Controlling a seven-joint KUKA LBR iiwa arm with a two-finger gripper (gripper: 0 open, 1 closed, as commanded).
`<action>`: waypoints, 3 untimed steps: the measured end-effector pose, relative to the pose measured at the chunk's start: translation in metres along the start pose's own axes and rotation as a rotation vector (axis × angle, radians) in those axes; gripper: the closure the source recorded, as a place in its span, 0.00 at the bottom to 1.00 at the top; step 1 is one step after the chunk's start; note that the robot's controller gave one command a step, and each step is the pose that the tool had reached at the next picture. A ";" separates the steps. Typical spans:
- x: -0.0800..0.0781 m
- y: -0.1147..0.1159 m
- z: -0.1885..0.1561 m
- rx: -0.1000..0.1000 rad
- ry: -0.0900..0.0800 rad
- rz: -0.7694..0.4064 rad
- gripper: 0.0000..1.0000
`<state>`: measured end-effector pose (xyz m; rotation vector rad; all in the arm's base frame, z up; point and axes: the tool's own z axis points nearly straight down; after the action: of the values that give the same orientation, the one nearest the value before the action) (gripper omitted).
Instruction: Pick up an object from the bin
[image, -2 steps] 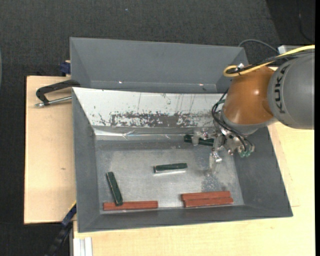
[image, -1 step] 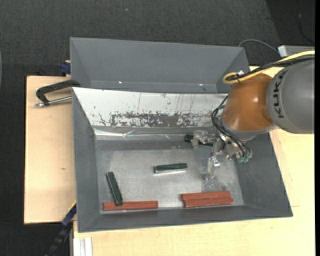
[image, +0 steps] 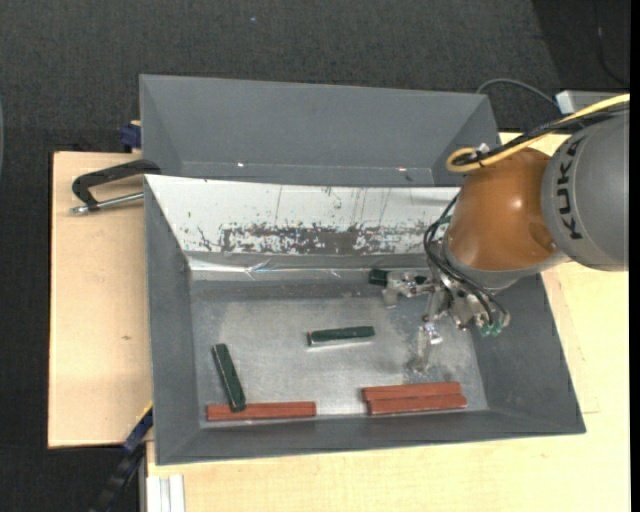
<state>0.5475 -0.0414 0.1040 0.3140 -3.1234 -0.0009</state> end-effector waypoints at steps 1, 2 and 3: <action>0.000 0.045 -0.010 -0.001 -0.003 0.058 0.00; -0.002 0.082 0.019 0.001 -0.005 -0.012 0.00; -0.036 0.065 0.033 0.000 -0.009 0.029 1.00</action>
Offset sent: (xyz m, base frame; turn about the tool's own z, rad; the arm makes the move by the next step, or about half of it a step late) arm -0.0181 0.0891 -0.0287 -0.0243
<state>0.5698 0.0298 0.0709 0.2691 -3.1365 -0.0015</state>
